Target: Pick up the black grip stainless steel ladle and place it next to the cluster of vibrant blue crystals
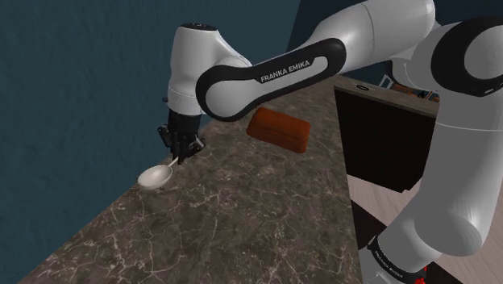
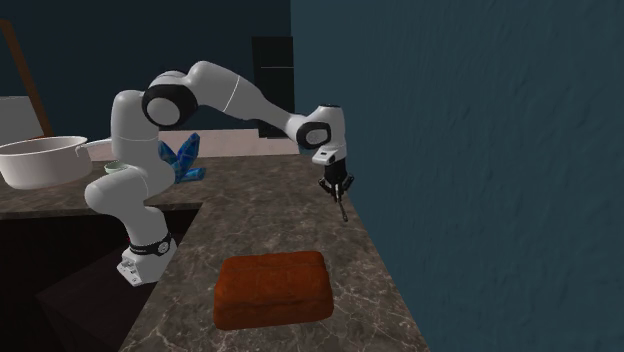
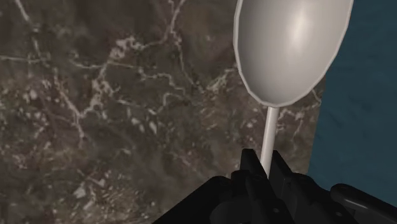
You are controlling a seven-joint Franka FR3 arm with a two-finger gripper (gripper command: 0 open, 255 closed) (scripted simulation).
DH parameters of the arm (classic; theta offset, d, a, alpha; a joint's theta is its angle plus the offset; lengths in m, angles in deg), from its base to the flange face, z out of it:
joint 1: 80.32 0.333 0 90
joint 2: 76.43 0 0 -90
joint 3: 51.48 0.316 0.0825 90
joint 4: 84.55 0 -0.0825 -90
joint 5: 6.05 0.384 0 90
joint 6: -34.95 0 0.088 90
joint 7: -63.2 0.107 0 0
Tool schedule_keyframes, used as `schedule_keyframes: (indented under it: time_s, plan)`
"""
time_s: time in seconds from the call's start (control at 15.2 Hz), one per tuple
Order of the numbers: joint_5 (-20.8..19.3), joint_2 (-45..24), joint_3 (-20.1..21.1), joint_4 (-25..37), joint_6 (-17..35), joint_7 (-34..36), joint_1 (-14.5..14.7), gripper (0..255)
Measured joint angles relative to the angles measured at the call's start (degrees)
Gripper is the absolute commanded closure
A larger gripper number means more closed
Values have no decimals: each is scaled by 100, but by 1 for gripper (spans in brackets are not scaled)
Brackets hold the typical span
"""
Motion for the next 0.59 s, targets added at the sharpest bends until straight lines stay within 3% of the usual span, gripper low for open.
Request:
schedule_keyframes:
  time_s: [0.59]
  plan:
    - [266, 307, 133, 312, -555, -169, -97, 255]
